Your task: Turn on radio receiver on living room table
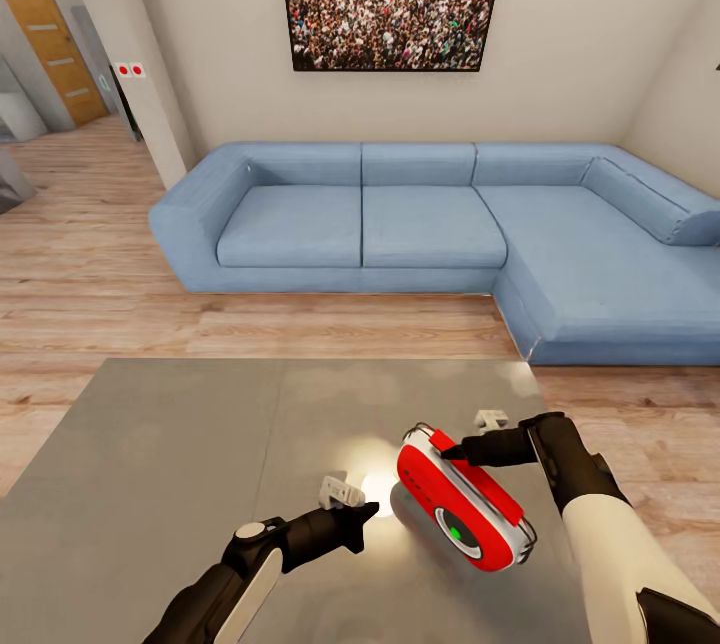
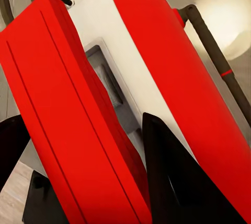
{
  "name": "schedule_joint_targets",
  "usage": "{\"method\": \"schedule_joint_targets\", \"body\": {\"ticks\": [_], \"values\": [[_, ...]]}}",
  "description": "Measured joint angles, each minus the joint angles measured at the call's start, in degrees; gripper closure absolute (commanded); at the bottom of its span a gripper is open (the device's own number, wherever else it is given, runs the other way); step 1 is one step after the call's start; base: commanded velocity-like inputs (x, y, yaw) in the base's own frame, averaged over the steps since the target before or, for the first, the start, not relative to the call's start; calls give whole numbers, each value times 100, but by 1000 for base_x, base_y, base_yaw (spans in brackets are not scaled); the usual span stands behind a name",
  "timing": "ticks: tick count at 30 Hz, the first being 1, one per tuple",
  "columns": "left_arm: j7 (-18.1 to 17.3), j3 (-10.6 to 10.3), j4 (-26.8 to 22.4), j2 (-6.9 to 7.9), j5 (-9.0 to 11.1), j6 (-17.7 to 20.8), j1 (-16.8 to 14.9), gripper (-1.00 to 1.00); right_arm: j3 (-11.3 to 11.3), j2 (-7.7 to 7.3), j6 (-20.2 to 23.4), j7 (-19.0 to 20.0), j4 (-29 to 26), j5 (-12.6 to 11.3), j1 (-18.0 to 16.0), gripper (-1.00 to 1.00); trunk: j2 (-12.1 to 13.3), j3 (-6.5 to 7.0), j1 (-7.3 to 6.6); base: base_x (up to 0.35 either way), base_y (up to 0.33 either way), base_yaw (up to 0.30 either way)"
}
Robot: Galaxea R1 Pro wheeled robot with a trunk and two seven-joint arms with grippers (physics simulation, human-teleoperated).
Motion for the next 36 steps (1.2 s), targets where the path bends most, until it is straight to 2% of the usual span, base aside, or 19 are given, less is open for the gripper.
{"method": "schedule_joint_targets", "body": {"ticks": [1,2,36], "values": [[1,-1,0,0,-1,0,0,100,0,2,4,-1,0,-4,0,100,0,0,0,0,0,0],[1,-1,0,0,0,0,0,100,-1,2,3,-1,0,-3,0,-100,0,0,0,0,0,0],[5,1,0,0,0,2,0,100,4,-7,-174,42,-79,-2,0,-100,0,0,0,0,0,0]]}}
